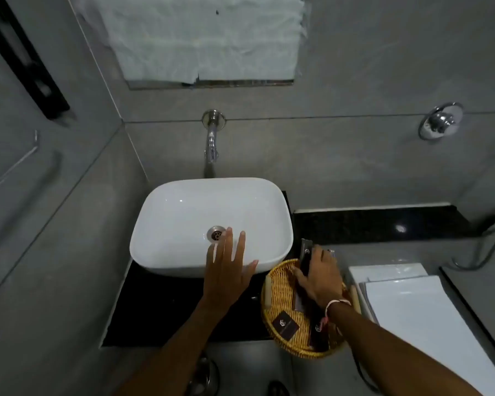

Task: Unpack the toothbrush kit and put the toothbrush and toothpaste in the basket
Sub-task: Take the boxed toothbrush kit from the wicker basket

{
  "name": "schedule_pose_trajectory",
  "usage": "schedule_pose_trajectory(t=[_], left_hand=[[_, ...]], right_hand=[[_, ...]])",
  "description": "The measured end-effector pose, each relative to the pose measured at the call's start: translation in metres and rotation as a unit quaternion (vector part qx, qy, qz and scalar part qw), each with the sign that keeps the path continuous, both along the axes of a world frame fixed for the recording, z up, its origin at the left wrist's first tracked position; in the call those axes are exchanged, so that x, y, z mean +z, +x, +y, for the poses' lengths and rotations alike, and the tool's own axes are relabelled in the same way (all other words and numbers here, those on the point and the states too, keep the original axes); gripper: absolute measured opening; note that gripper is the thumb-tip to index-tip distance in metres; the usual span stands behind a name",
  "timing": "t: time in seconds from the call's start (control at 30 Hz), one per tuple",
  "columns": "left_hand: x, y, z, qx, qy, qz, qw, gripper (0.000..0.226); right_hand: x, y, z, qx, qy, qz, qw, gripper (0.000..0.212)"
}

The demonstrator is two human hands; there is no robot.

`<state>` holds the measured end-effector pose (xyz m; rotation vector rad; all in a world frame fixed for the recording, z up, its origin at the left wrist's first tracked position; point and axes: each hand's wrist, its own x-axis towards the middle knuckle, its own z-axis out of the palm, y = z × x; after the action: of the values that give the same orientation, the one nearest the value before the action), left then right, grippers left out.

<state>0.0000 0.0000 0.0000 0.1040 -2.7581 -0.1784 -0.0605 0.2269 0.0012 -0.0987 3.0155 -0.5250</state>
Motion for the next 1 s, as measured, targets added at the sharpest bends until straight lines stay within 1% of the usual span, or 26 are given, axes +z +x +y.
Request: schedule_pose_trajectory(t=[0.07,0.17,0.23,0.33,0.37,0.4,0.43,0.47,0.5,0.53,0.57,0.6,0.63,0.73,0.8,0.87,1.0], left_hand=[[-0.008,0.004,0.002,0.000,0.021,-0.040,0.999,0.073],[-0.024,0.012,0.003,0.001,0.007,-0.078,0.997,0.076],[-0.024,0.014,0.003,0.000,0.006,-0.094,0.996,0.077],[-0.016,0.016,0.004,-0.006,0.033,-0.096,0.995,0.076],[-0.012,0.016,0.005,-0.011,0.052,-0.090,0.995,0.075],[-0.007,0.016,0.006,-0.018,0.084,-0.076,0.993,0.074],[-0.003,0.014,0.006,-0.020,0.134,-0.065,0.989,0.070],[0.004,0.012,0.004,-0.021,0.213,-0.061,0.975,0.064],[0.014,0.009,0.003,-0.020,0.312,-0.065,0.948,0.055],[0.026,0.007,0.000,-0.021,0.414,-0.067,0.907,0.043],[0.040,0.005,-0.002,-0.026,0.505,-0.068,0.860,0.032],[0.053,0.002,-0.005,-0.023,0.569,-0.067,0.820,0.027],[0.065,0.000,-0.007,-0.016,0.611,-0.062,0.789,0.026],[0.093,0.000,-0.013,-0.011,0.686,-0.032,0.726,0.030],[0.105,0.003,-0.015,-0.028,0.715,-0.006,0.698,0.031],[0.111,0.010,-0.017,-0.048,0.731,0.012,0.680,0.033],[0.114,0.019,-0.018,-0.051,0.739,0.052,0.670,0.028]], right_hand=[[-0.006,0.002,-0.004,-0.046,-0.052,-0.035,0.997,0.081],[-0.016,0.006,-0.009,-0.074,-0.101,-0.090,0.988,0.081],[-0.023,0.008,-0.010,-0.093,-0.133,-0.114,0.980,0.078],[-0.027,0.009,-0.009,-0.138,-0.194,-0.120,0.964,0.060],[-0.024,0.008,-0.009,-0.148,-0.215,-0.110,0.959,0.055],[-0.018,0.007,-0.009,-0.149,-0.230,-0.088,0.958,0.050],[-0.010,0.003,-0.007,-0.142,-0.241,-0.060,0.958,0.046],[0.001,-0.001,-0.005,-0.123,-0.253,-0.027,0.959,0.045],[0.014,-0.005,-0.002,-0.089,-0.264,0.004,0.960,0.045],[0.028,-0.010,0.001,-0.042,-0.262,0.034,0.964,0.047],[0.043,-0.016,0.004,0.009,-0.243,0.064,0.968,0.048],[0.057,-0.022,0.007,0.057,-0.209,0.095,0.972,0.049],[0.071,-0.029,0.008,0.101,-0.167,0.126,0.973,0.049],[0.112,-0.043,0.003,0.199,-0.064,0.176,0.962,0.048],[0.134,-0.048,-0.004,0.241,0.001,0.193,0.951,0.049],[0.151,-0.050,-0.012,0.273,0.055,0.206,0.938,0.051],[0.173,-0.049,-0.026,0.317,0.094,0.226,0.916,0.055]])
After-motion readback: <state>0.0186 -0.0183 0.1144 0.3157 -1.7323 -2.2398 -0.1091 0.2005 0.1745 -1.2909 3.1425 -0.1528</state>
